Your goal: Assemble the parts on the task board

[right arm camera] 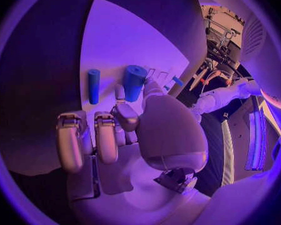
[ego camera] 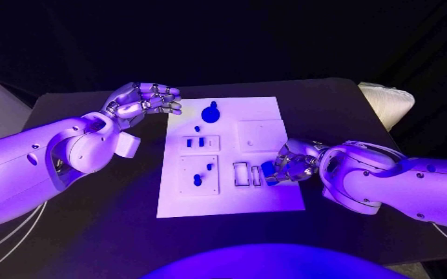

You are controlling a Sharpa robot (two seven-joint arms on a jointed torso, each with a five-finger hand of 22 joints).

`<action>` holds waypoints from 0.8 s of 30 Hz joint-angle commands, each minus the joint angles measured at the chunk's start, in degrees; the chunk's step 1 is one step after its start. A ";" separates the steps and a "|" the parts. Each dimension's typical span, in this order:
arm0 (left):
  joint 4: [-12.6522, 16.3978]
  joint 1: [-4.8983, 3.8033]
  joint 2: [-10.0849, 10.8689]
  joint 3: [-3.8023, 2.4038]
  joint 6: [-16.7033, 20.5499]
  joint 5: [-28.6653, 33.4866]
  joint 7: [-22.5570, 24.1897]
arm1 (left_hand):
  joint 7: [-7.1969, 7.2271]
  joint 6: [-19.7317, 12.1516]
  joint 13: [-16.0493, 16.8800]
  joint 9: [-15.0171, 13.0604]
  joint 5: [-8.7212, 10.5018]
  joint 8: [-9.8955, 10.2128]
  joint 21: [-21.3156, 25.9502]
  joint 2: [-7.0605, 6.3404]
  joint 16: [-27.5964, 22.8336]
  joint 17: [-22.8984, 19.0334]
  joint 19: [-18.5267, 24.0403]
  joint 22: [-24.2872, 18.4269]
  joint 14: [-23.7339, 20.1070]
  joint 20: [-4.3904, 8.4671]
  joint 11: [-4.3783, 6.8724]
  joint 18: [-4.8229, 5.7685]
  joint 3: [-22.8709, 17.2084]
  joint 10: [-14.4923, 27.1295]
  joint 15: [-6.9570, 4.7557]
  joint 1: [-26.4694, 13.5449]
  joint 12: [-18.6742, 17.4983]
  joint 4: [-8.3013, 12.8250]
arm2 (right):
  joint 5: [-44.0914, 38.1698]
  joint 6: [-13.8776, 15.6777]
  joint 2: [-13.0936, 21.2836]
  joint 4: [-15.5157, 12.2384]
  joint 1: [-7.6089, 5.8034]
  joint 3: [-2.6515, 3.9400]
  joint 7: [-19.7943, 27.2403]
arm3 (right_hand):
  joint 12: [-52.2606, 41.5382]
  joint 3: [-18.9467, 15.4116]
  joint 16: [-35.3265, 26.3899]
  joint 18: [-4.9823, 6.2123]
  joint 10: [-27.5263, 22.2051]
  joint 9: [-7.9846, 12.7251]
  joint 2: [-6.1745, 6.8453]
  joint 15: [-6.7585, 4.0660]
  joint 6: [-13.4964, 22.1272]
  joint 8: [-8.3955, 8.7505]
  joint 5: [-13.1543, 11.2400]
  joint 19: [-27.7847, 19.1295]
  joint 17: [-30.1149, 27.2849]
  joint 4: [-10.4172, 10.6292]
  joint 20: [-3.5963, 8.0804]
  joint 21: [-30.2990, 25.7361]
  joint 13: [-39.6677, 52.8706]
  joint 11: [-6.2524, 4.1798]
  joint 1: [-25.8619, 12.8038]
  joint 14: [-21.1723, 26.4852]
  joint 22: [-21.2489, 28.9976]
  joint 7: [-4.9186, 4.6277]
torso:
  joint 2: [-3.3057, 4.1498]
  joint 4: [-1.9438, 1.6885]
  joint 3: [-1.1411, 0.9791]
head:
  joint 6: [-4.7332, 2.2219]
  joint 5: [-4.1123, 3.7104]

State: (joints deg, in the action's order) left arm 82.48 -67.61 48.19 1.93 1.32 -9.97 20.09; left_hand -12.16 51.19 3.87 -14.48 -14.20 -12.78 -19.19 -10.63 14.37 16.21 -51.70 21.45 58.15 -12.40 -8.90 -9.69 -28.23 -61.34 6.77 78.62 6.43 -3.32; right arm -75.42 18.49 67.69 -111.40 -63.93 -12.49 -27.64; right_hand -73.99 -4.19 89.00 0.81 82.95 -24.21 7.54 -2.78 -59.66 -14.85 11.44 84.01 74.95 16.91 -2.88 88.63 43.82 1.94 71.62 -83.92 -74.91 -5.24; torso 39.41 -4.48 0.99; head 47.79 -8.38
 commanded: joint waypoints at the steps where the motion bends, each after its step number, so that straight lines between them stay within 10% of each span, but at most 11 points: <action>1: 0.17 0.02 -0.03 -0.04 -0.32 0.20 0.66 | -0.15 -0.14 -0.03 0.05 0.05 -0.02 0.26 -0.05 -0.38 0.06 -0.37 -0.09 0.42 -0.11 -0.43 -0.57 -0.05 -0.02 0.10 0.24 -0.20 -0.27 | -1.33 -0.05 -0.44 0.19 0.16 -0.02 -0.48 | -16.01 -0.36 0.28 -0.59 7.05 -0.09 -0.06 -0.28 -0.54 -0.30 0.35 5.71 12.49 0.03 0.05 0.42 46.18 -1.12 -0.79 -5.53 -14.51 0.03 | -0.06 0.03 0.04 | 0.12 0.01; 15: 0.22 0.02 0.07 -0.04 -0.49 0.20 0.46 | -0.16 -0.13 -0.02 0.09 0.04 -0.02 0.34 -0.04 -0.43 0.11 -0.42 -0.14 0.42 -0.11 -0.42 -0.57 -0.03 -0.02 0.09 0.22 -0.22 -0.32 | -2.90 0.78 -3.58 3.23 1.61 0.00 -1.94 | -16.01 0.52 0.30 -0.62 7.05 -0.16 -0.95 -0.35 -0.58 -0.41 2.85 5.74 12.61 -0.14 0.07 0.55 46.18 -1.20 0.14 -5.54 -14.61 0.11 | -0.07 -0.02 0.06 | 0.31 0.12; 24: 0.24 0.02 0.13 -0.03 -0.64 0.20 0.30 | -0.16 -0.13 -0.02 0.09 0.04 -0.02 0.34 -0.04 -0.43 0.11 -0.42 -0.14 0.42 -0.11 -0.42 -0.57 -0.03 -0.02 0.09 0.22 -0.22 -0.32 | -0.35 3.10 -4.01 2.79 2.07 0.00 -2.11 | -16.01 2.31 0.27 -0.61 7.05 0.11 -1.90 -0.41 -0.71 -0.26 11.46 5.72 12.61 -0.27 0.10 0.52 46.18 -1.29 2.44 -5.53 -14.61 0.18 | -0.10 0.05 0.08 | 0.31 0.05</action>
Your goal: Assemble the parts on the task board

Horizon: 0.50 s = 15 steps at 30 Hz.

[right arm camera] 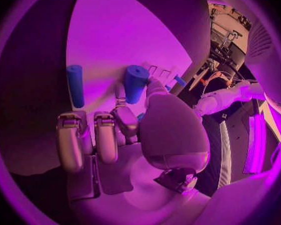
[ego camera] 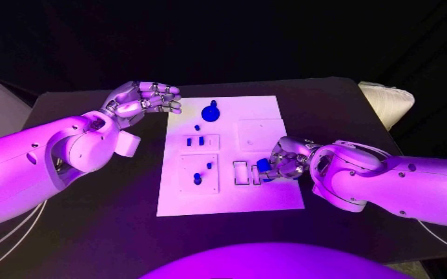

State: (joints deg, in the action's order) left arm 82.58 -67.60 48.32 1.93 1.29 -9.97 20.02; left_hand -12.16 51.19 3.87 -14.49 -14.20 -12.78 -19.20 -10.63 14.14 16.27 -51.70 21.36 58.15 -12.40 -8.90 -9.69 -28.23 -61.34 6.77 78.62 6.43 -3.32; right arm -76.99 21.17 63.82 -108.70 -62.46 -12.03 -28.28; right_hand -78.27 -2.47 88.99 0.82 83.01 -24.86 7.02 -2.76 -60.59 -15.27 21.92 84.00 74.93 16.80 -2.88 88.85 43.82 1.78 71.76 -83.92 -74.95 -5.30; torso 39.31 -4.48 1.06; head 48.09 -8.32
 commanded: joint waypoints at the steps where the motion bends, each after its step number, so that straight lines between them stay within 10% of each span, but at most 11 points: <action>1: 0.12 0.01 -0.01 -0.03 -0.61 0.20 0.35 | -0.16 -0.13 -0.02 0.09 0.04 -0.02 0.34 -0.04 -0.20 0.05 -0.42 -0.05 0.42 -0.11 -0.42 -0.57 -0.03 -0.02 0.09 0.22 -0.22 -0.32 | 1.86 0.76 -0.09 0.04 0.61 -0.46 -1.49 | -11.73 1.10 0.26 -0.61 6.99 0.84 -1.46 -0.47 0.20 0.23 1.97 5.71 12.57 -0.21 0.14 0.26 46.18 -1.18 2.87 -5.51 -14.55 0.29 | -0.01 0.14 0.02 | -0.02 -0.01; 15: -0.04 0.01 -0.19 0.00 -0.73 0.21 0.12 | -0.16 -0.13 -0.02 0.09 0.04 -0.02 0.34 -0.04 -0.20 0.05 -0.42 -0.05 0.42 -0.11 -0.42 -0.57 -0.03 -0.02 0.09 0.22 -0.22 -0.32 | 17.35 5.70 1.74 -2.03 -0.60 -0.43 0.86 | -11.73 6.86 0.22 -0.59 6.99 1.45 -0.08 -0.72 -0.43 0.48 6.86 5.69 12.54 -0.21 0.38 0.19 46.18 -1.45 5.79 -5.50 -14.53 0.54 | -0.03 0.06 0.03 | -0.28 -0.09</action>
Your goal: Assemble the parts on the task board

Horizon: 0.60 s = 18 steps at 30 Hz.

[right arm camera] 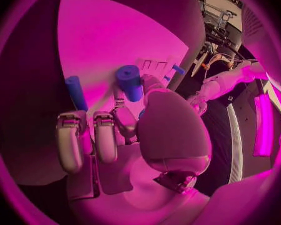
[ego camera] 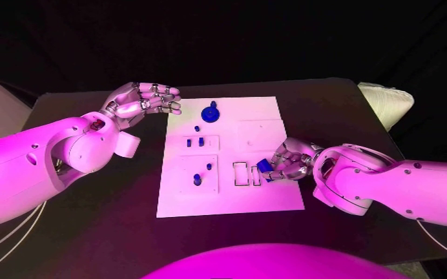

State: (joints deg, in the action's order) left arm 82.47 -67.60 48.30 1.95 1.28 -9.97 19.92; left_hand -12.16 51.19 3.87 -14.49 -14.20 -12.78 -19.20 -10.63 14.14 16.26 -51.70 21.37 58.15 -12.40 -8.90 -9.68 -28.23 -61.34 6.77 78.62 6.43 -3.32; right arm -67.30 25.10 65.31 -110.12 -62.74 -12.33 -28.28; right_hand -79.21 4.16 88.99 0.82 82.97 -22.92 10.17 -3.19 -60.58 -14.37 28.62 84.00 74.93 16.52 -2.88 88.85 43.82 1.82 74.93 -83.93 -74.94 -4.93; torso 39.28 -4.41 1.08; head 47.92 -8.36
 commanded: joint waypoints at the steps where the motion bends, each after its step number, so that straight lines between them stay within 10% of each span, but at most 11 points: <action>1: 0.05 0.01 -0.21 -0.02 -0.72 0.21 0.21 | -0.16 -0.13 -0.02 0.10 0.04 -0.02 0.34 -0.04 -0.20 0.06 -0.42 -0.06 0.42 -0.11 -0.43 -0.58 -0.03 -0.02 0.10 0.22 -0.22 -0.32 | 8.41 2.07 0.37 -0.87 -0.60 -0.13 1.11 | -10.79 0.23 0.22 -0.59 7.03 -0.49 -3.23 -0.28 -0.44 -0.42 0.16 5.69 12.55 0.07 0.38 0.19 46.18 -1.48 2.61 -5.50 -14.55 0.16 | -0.03 -0.01 0.01 | -0.11 -0.03; 18: 0.06 0.01 -0.22 0.03 -0.68 0.21 0.26 | -0.12 -0.09 -0.01 0.15 0.01 -0.03 0.48 0.03 -0.27 0.16 -0.51 -0.14 0.45 -0.11 -0.42 -0.58 -0.02 -0.05 0.09 0.16 -0.24 -0.43 | 13.46 3.54 0.63 -3.52 -5.72 -0.12 2.18 | -10.79 1.58 0.27 -0.72 7.03 -0.41 -2.57 -0.26 -0.73 -0.54 -0.86 5.86 12.76 0.17 0.37 0.72 46.18 -1.46 0.63 -5.54 -14.84 0.14 | 0.12 -0.07 0.04 | -0.13 0.33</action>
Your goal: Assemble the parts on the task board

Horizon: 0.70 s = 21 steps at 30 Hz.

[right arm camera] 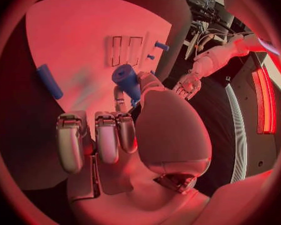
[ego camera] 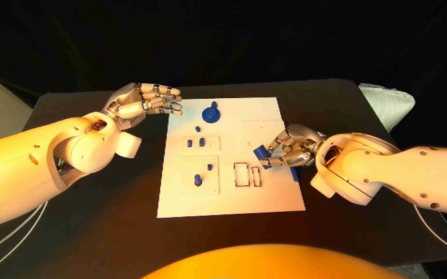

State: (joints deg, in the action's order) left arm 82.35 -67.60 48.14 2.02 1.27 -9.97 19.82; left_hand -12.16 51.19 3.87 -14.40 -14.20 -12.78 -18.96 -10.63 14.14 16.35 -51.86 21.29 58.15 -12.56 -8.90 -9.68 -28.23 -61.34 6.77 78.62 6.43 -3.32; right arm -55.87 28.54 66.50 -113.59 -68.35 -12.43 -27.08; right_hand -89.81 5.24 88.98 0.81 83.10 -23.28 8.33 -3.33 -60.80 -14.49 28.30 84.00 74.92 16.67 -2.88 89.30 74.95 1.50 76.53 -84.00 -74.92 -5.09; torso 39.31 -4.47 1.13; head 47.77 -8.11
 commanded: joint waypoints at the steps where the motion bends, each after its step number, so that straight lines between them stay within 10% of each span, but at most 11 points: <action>1: 0.19 0.01 -0.05 -0.03 -0.67 0.21 0.38 | -0.12 -0.09 -0.01 0.06 0.01 -0.03 0.24 0.03 -0.27 0.07 -0.35 -0.07 0.45 0.05 -0.41 -0.58 -0.02 -0.05 0.09 0.16 -0.24 -0.43 | 2.18 -0.26 -0.97 0.12 -0.17 -0.02 0.86 | -0.19 0.63 0.30 -0.70 6.90 -0.06 -0.65 -0.12 -0.53 -0.45 -0.76 5.85 12.82 0.00 0.37 0.22 15.05 -1.15 -1.11 -5.49 -14.82 0.32 | 0.09 -0.01 -0.01 | 0.03 0.10; 21: 0.35 0.00 0.13 -0.03 -0.77 0.21 0.48 | -0.06 -0.05 -0.01 0.06 0.00 -0.06 0.26 0.07 -0.29 0.09 -0.37 -0.08 0.45 0.05 -0.39 -0.58 -0.03 -0.08 0.09 0.18 -0.23 -0.44 | 0.35 -7.90 -7.54 3.37 2.32 -0.05 -3.05 | -0.19 1.67 0.49 -0.81 6.90 -0.50 -0.31 -0.31 -1.56 -1.79 -7.52 5.99 13.52 0.09 0.47 0.68 15.05 -1.42 -9.02 -5.64 -15.06 0.70 | 0.03 -0.02 -0.13 | 0.41 0.51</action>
State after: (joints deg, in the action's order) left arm 82.53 -67.59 48.30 2.02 1.27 -9.97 19.84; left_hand -12.16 51.19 3.87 -14.40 -14.20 -12.78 -18.96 -10.63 14.14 16.39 -51.91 21.29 58.15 -12.61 -8.90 -9.68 -28.23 -61.34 6.77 78.62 6.43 -3.32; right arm -54.09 23.03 59.03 -110.25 -66.12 -12.50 -29.14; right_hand -89.80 7.07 89.21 0.82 83.52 -23.76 8.06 -3.31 -61.99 -16.20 20.96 84.00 74.92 16.74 -2.88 89.78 74.93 1.08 68.22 -84.02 -74.91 -4.96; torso 39.36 -4.47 1.02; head 48.13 -7.62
